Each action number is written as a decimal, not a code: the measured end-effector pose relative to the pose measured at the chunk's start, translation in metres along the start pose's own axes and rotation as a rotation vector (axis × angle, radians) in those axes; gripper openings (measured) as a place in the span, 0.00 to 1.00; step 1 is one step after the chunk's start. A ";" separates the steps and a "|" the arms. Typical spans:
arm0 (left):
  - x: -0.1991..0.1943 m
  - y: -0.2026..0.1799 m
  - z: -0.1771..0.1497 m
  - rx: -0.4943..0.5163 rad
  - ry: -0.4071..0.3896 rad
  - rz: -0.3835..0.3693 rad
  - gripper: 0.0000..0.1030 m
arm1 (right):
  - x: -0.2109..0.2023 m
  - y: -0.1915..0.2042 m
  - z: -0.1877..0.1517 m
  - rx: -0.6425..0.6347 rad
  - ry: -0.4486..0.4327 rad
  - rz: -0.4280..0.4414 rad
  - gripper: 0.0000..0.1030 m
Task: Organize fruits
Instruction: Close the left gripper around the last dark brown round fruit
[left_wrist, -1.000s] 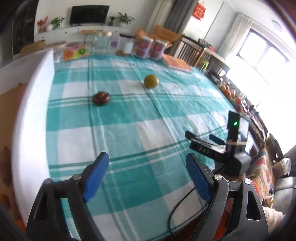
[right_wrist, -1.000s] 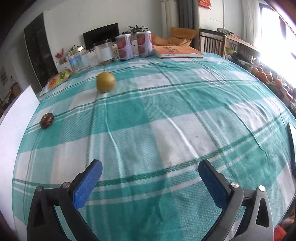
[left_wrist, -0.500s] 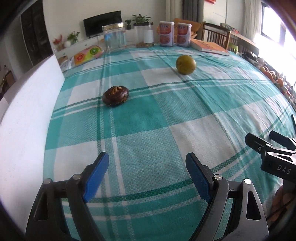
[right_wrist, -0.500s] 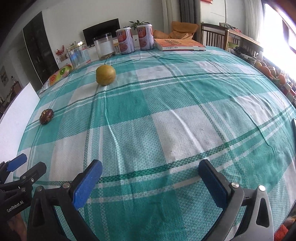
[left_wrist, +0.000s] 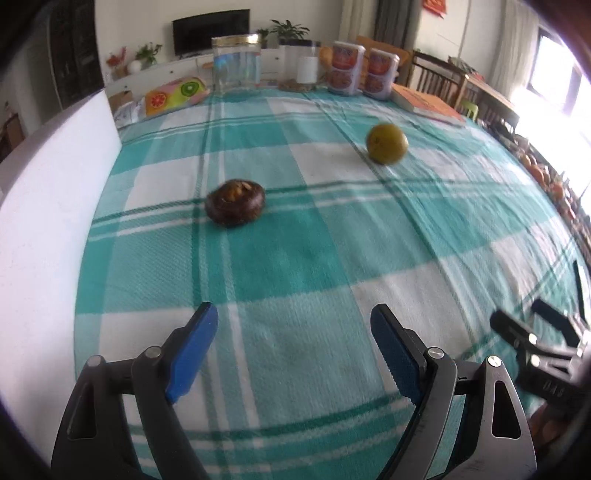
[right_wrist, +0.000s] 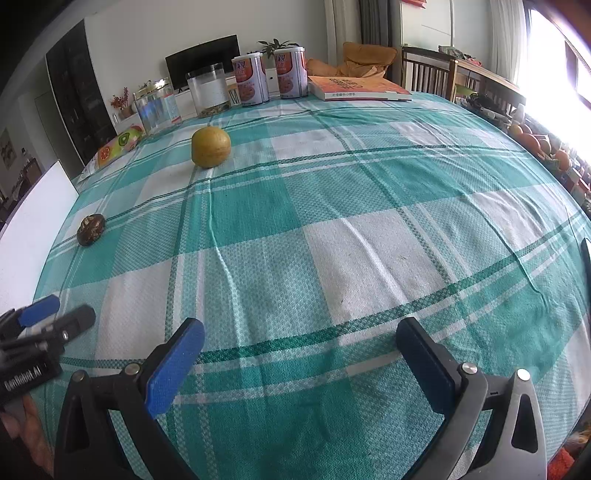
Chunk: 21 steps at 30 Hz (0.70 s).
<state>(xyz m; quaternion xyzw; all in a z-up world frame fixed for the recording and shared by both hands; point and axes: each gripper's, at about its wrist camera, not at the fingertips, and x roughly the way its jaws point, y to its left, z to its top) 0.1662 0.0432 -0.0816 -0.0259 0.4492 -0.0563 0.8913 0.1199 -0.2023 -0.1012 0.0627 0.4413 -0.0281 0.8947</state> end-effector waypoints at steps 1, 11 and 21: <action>0.001 0.011 0.012 -0.050 -0.025 -0.003 0.84 | 0.000 0.000 0.000 0.000 0.000 0.000 1.00; 0.053 0.036 0.046 -0.128 -0.043 0.089 0.82 | 0.000 0.000 0.000 0.001 0.000 0.001 1.00; 0.046 0.020 0.040 -0.015 -0.013 0.123 0.48 | 0.000 0.000 0.000 0.001 0.000 0.002 1.00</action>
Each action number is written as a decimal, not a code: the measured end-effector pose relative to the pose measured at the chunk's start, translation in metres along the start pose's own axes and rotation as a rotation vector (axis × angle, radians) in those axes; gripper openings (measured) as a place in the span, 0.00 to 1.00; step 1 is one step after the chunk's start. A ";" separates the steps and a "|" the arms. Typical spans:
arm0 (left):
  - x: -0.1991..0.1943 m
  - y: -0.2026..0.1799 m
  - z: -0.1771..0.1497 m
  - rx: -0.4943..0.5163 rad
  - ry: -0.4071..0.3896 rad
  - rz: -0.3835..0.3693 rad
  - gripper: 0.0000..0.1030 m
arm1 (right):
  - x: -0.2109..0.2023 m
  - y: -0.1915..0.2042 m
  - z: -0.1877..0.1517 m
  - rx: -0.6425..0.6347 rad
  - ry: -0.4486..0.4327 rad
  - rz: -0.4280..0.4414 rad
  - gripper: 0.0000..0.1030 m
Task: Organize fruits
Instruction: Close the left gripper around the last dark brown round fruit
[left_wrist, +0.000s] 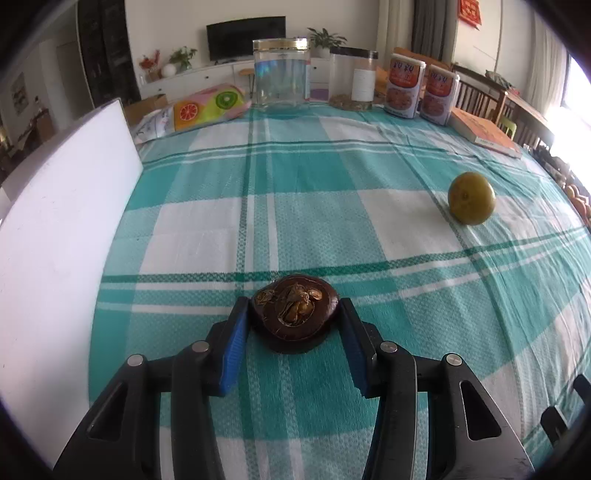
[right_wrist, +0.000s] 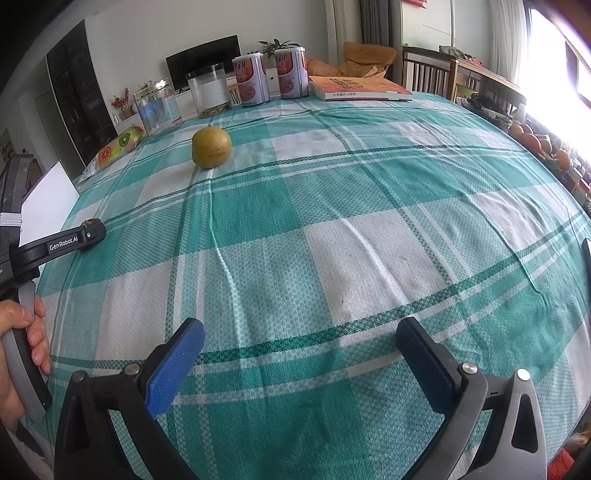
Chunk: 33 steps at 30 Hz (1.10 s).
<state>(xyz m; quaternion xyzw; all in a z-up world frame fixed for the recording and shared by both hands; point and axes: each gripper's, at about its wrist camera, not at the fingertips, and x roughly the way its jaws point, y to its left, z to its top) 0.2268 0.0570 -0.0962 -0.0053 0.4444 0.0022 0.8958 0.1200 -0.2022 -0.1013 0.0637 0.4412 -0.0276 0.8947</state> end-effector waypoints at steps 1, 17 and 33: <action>-0.006 -0.001 -0.004 0.001 0.006 -0.009 0.48 | 0.000 0.000 0.000 -0.001 0.000 -0.001 1.00; -0.053 -0.026 -0.077 0.130 -0.006 -0.051 0.83 | 0.000 0.000 0.000 -0.001 0.001 0.000 1.00; -0.049 -0.020 -0.077 0.102 0.012 -0.066 0.92 | 0.003 0.004 0.000 -0.034 0.021 -0.021 1.00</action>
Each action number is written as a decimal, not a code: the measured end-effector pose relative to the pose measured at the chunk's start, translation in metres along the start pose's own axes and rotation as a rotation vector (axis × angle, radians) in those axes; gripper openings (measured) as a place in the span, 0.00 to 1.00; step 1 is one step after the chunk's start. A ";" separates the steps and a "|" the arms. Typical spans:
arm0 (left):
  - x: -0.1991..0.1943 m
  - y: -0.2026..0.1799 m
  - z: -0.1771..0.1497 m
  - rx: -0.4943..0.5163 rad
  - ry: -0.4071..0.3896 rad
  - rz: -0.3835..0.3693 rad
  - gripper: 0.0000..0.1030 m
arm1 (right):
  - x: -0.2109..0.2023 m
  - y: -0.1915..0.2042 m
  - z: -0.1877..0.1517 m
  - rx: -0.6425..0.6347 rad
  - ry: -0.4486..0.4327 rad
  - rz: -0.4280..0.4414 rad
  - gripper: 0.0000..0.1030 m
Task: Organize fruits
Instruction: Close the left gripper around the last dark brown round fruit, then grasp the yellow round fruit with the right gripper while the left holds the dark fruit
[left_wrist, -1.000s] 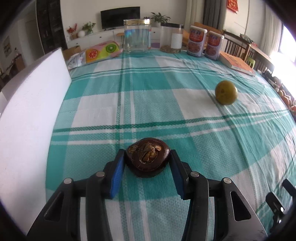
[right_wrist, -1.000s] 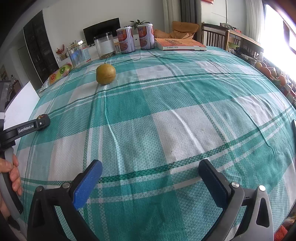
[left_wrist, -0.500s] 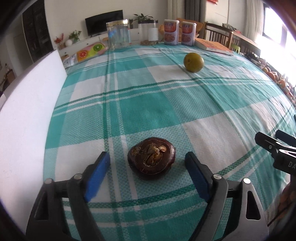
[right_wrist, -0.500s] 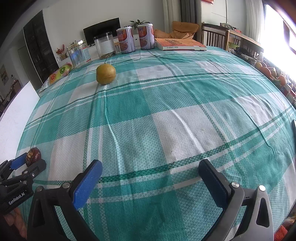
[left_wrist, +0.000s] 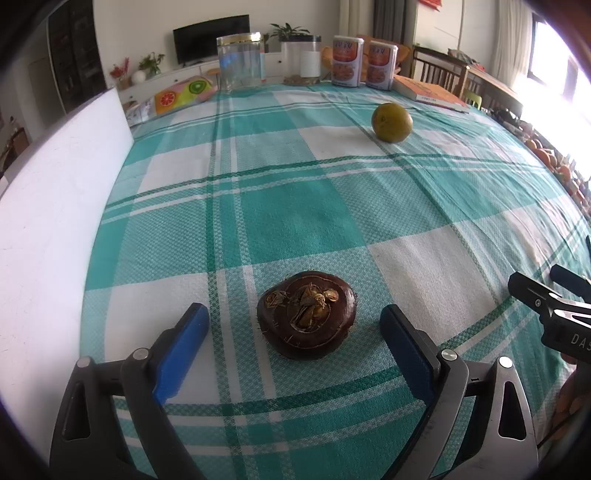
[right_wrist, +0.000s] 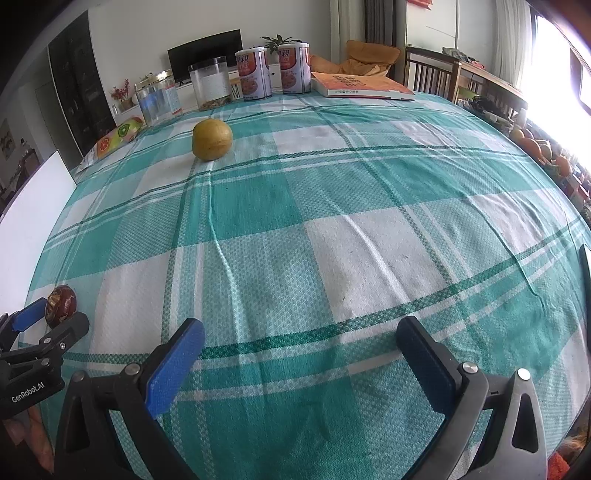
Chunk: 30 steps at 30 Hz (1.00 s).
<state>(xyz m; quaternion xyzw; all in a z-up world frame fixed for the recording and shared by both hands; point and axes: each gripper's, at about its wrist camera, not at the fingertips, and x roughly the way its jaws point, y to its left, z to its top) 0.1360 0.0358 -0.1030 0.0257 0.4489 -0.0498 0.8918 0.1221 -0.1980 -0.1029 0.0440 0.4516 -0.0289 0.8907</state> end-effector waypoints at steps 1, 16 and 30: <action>0.000 0.000 0.000 0.000 0.000 0.000 0.92 | 0.000 0.001 0.000 -0.009 0.004 -0.005 1.00; 0.000 0.000 0.000 0.000 0.000 0.001 0.92 | 0.056 0.066 0.128 -0.210 -0.043 0.154 1.00; 0.001 0.000 0.000 -0.001 0.001 0.001 0.92 | 0.079 0.045 0.150 -0.088 0.098 0.318 0.47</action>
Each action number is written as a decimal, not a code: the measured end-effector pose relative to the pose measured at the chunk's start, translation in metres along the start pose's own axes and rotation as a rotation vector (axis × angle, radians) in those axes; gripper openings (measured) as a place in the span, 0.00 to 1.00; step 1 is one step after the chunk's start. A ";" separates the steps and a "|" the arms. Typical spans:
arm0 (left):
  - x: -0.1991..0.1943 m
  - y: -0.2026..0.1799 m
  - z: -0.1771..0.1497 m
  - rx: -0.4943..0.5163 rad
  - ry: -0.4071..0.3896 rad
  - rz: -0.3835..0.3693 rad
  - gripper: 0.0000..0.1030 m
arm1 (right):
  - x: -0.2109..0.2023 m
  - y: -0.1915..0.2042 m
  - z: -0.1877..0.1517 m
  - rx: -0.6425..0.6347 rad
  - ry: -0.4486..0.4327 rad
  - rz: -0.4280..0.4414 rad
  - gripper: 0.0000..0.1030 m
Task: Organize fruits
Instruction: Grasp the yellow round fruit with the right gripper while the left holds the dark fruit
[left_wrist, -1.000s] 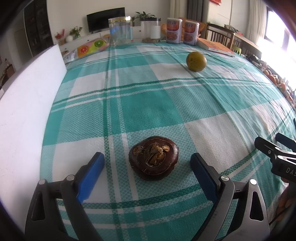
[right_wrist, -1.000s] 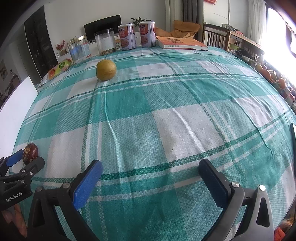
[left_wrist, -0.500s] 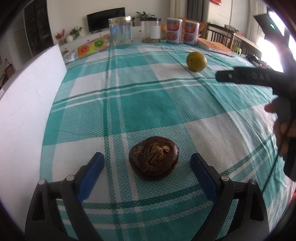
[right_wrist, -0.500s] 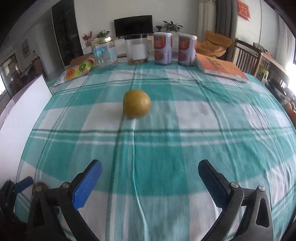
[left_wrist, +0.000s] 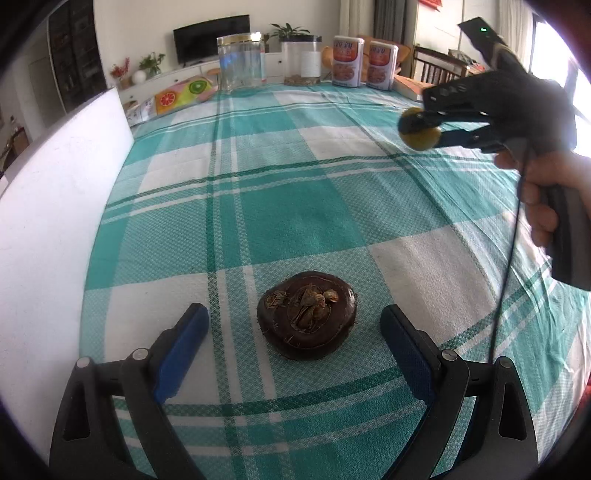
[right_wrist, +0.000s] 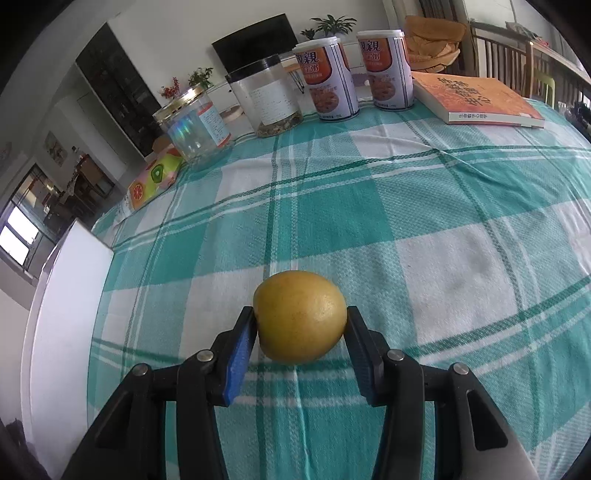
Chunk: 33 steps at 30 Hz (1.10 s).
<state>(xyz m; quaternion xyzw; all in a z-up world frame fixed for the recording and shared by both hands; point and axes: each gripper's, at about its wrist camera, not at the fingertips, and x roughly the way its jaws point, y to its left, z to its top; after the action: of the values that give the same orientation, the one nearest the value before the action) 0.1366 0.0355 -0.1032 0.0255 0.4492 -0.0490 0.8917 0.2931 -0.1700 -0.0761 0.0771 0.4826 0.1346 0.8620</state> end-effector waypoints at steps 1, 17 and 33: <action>0.000 0.000 0.000 0.000 0.000 0.000 0.93 | -0.012 0.001 -0.010 -0.062 0.015 -0.022 0.47; 0.000 0.000 0.000 -0.001 0.000 0.002 0.93 | -0.102 0.022 -0.156 -0.333 -0.044 -0.174 0.65; 0.000 0.000 0.000 -0.001 0.001 0.003 0.94 | -0.132 -0.024 -0.184 0.211 -0.148 -0.040 0.83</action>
<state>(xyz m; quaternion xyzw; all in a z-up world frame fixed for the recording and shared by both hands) 0.1370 0.0357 -0.1036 0.0259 0.4496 -0.0474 0.8916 0.0741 -0.2327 -0.0713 0.1676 0.4308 0.0598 0.8847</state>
